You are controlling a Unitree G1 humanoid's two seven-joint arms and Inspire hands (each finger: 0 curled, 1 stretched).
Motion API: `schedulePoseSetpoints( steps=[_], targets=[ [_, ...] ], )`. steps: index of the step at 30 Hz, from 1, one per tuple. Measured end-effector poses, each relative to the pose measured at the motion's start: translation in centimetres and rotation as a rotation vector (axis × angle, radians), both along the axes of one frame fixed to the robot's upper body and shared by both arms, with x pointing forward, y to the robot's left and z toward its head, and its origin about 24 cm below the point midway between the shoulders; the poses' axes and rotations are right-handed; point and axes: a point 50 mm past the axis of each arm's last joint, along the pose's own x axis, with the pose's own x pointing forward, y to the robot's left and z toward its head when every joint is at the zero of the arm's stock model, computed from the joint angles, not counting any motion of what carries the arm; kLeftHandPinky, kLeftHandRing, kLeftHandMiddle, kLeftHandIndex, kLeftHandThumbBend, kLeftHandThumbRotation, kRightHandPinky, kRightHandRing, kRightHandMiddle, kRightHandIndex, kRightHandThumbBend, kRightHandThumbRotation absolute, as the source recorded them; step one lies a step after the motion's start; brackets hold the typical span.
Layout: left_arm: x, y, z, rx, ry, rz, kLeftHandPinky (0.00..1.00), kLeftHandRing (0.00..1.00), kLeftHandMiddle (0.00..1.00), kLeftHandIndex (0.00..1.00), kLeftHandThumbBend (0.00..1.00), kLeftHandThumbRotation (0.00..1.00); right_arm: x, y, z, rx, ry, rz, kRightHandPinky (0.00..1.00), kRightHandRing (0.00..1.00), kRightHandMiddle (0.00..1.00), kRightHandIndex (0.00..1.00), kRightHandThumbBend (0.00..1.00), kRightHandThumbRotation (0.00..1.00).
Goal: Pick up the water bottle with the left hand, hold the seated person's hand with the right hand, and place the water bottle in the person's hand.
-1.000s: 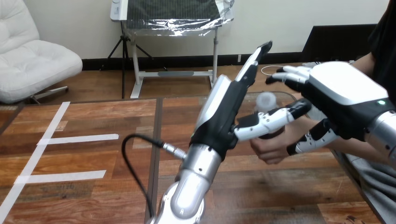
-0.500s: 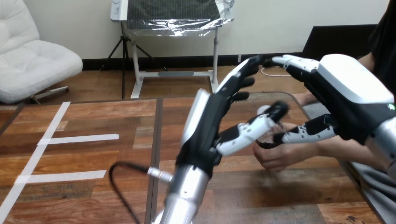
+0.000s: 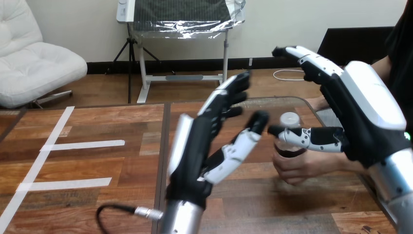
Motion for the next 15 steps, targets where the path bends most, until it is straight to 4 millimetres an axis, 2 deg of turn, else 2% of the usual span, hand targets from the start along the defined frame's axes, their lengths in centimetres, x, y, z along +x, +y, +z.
schedulePoseSetpoints(
  steps=[4,15],
  targets=[
    [-0.6,0.7,-0.1,0.0,-0.027,0.048,0.74,0.8,0.83,0.82,0.42,0.67,-0.5,0.4,-0.4,0.072,-0.032,0.008,0.79,0.91,0.94,0.88,0.36,0.0],
    [-1.7,2.5,-0.1,0.001,-0.097,0.144,0.71,0.79,0.82,0.81,0.39,0.74,-1.7,1.8,-1.4,0.227,-0.098,0.07,0.78,0.92,0.96,0.89,0.22,0.0]
  ],
)
